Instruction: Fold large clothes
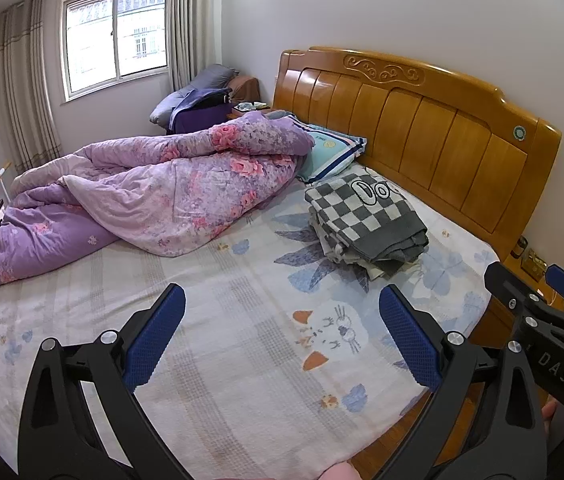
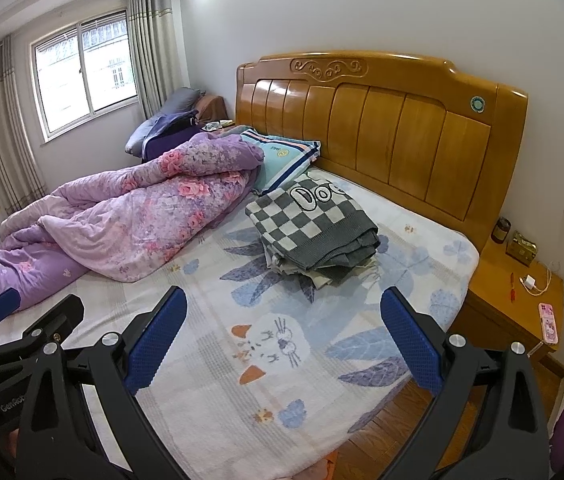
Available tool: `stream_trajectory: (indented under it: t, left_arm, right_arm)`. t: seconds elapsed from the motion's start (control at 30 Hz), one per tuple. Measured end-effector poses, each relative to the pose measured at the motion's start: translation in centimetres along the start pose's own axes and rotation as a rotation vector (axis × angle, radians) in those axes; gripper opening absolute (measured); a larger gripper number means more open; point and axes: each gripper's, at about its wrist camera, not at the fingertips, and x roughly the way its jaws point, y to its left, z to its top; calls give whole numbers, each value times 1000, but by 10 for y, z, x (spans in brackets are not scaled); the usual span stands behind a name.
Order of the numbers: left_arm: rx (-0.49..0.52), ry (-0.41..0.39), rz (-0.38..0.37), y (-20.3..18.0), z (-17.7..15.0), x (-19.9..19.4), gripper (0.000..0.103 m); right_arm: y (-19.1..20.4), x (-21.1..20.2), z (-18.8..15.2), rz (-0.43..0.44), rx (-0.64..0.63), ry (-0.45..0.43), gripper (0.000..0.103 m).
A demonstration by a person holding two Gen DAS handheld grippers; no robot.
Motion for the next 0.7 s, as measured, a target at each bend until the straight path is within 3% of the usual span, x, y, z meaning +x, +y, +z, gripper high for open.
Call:
stream_trajectory:
  t: [0.7]
  left_arm:
    - [5, 7, -11, -2, -3, 3, 98]
  right_arm:
    - [-3, 2, -5, -12, -13, 25, 94]
